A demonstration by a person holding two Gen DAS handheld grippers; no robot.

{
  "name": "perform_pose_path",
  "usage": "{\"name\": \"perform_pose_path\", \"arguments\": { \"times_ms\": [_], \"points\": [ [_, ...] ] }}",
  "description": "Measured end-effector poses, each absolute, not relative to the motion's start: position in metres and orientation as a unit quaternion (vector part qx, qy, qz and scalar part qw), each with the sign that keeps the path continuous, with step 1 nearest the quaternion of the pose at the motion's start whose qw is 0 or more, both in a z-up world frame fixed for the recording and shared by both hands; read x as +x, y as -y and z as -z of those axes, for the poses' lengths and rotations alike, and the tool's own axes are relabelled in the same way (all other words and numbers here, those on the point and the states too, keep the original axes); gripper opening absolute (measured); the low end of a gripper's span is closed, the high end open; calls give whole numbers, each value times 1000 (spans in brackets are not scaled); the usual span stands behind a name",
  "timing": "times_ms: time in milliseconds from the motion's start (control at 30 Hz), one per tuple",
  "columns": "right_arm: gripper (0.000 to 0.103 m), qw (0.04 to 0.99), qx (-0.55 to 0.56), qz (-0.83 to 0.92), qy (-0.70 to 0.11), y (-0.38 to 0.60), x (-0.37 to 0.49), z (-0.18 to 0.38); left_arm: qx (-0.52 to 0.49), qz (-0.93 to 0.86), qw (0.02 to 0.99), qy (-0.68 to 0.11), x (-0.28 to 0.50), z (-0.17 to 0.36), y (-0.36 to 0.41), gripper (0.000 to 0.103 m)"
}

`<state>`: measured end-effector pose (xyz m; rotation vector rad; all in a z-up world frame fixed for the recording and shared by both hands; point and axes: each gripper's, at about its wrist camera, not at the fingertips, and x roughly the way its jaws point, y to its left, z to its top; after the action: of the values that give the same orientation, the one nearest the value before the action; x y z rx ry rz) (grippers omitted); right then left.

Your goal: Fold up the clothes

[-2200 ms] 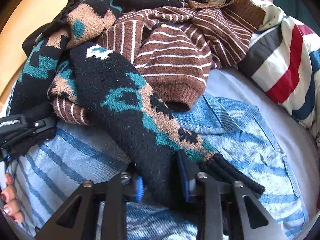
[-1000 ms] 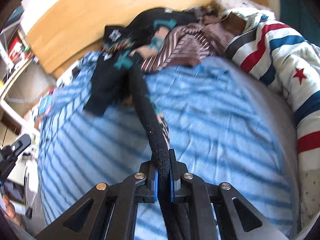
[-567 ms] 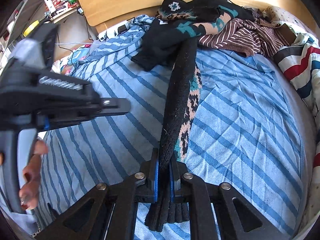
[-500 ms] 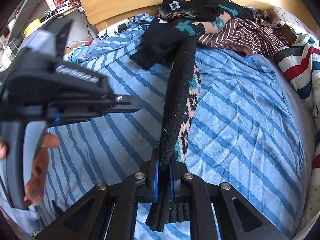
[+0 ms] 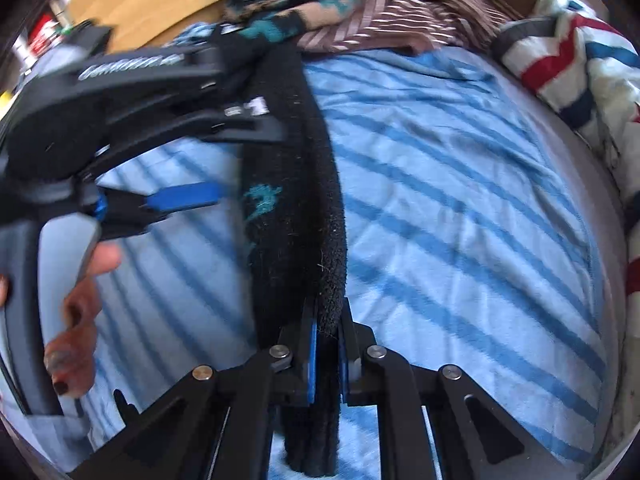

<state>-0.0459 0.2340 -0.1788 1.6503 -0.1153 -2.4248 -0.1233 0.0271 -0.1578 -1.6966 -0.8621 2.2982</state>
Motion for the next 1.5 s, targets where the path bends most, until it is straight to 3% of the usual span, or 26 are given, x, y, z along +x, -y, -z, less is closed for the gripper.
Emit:
{"name": "perform_pose_path", "arguments": {
  "times_ms": [167, 300, 333, 367, 400, 433, 467, 500, 633, 767, 900, 1000, 1100, 1200, 1233, 1267, 1300, 1500],
  "points": [
    [9, 114, 555, 820, 81, -257, -49, 174, -589, -740, 85, 312, -137, 177, -38, 73],
    [9, 120, 542, 830, 54, -253, -46, 164, -588, -735, 105, 321, -138, 184, -50, 72],
    [11, 111, 543, 831, 44, -253, -49, 164, -590, -738, 103, 311, -138, 184, -52, 52],
    [13, 100, 547, 830, 38, -253, -52, 166, -594, -740, 99, 299, -137, 185, -53, 15],
    [15, 89, 551, 829, 36, -254, -55, 168, -597, -743, 94, 288, -136, 186, -54, 11],
    [23, 77, 555, 827, 46, -257, -56, 169, -600, -746, 90, 276, -135, 186, -56, 11],
    [39, 65, 559, 824, 56, -261, -58, 170, -597, -747, 90, 279, -132, 186, -53, 11],
    [44, 55, 562, 822, 68, -266, -59, 170, -594, -747, 91, 284, -130, 186, -49, 11],
    [49, 36, 558, 819, 124, -291, -64, 164, -576, -753, 92, 306, -117, 183, -34, 11],
    [60, 33, 557, 819, 131, -296, -89, 157, -568, -757, 85, 313, -106, 180, -21, 11],
    [65, 70, 555, 818, 135, -270, -129, 154, -563, -761, 79, 312, -100, 176, -11, 10],
    [82, 112, 562, 809, 130, -234, -161, 155, -560, -769, 79, 298, -99, 173, -9, 10],
    [83, 149, 580, 793, 115, -193, -193, 163, -557, -774, 80, 290, -96, 171, -6, 10],
    [83, 142, 600, 780, 107, -167, -219, 177, -554, -781, 76, 278, -93, 166, -1, 10],
    [71, 134, 607, 777, 101, -160, -226, 183, -555, -782, 72, 274, -92, 165, 2, 10],
    [42, 125, 614, 774, 89, -156, -228, 188, -556, -783, 67, 270, -91, 164, 4, 10],
    [27, 124, 617, 772, 89, -154, -226, 192, -557, -785, 62, 265, -90, 164, 7, 10],
    [17, 112, 590, 797, 60, -156, -184, 191, -563, -797, 29, 218, -70, 161, 10, 10]
  ]
}}
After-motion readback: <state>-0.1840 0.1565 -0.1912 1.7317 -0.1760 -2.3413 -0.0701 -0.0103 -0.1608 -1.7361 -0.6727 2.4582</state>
